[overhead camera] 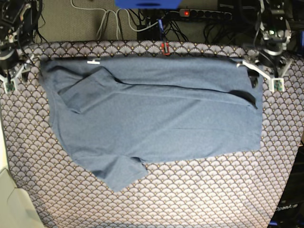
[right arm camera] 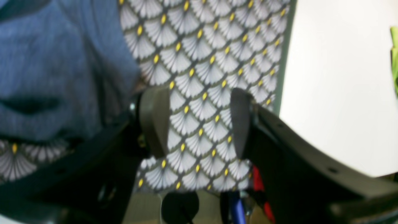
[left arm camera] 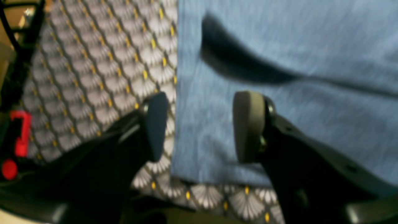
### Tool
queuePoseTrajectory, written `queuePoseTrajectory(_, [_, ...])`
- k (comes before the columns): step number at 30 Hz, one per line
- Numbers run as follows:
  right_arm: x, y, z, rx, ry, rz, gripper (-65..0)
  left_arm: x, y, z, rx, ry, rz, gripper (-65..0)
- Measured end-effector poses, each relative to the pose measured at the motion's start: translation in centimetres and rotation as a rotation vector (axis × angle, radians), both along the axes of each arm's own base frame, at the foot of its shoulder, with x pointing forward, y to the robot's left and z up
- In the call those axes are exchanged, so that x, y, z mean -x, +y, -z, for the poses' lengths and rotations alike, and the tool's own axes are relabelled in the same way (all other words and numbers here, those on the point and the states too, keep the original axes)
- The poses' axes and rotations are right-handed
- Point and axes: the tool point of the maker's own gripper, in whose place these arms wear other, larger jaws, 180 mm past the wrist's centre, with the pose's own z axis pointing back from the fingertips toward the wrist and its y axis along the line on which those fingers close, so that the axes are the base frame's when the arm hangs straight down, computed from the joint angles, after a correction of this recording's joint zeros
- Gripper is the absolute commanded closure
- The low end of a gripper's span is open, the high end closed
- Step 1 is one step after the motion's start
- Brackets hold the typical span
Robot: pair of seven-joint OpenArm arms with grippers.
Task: Fold the T-shirt properly
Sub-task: 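Move both grippers to the shirt's side edges near the sleeves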
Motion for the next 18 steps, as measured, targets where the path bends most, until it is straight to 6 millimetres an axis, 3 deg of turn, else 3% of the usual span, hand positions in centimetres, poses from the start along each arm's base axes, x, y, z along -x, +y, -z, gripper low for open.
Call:
queuePoseTrajectory(5, [-5.6,2.9,-1.6,-0.011,-0.071,-0.118,-32.2,-4.7,0.4,-2.5,0.009,-0.12,-0.01,-33.6])
queuePoseTrajectory(8, [-8.4,3.9,-1.9,0.014,-0.03,-0.162,-32.2,-6.7,1.2,-2.0,0.026,-0.119,-0.037,-33.6])
queuePoseTrajectory(12, [-14.1,5.7,-2.5,-0.003,-0.025,-0.228,-32.2,-9.9,2.3,-1.4,0.06,-0.13,-0.082,-33.6])
queuePoseTrajectory(18, [-19.4,7.0,-0.9,-0.055,0.056,-0.276,-32.2,-13.8,3.8,-0.3,0.112,-0.123,-0.133,-33.6])
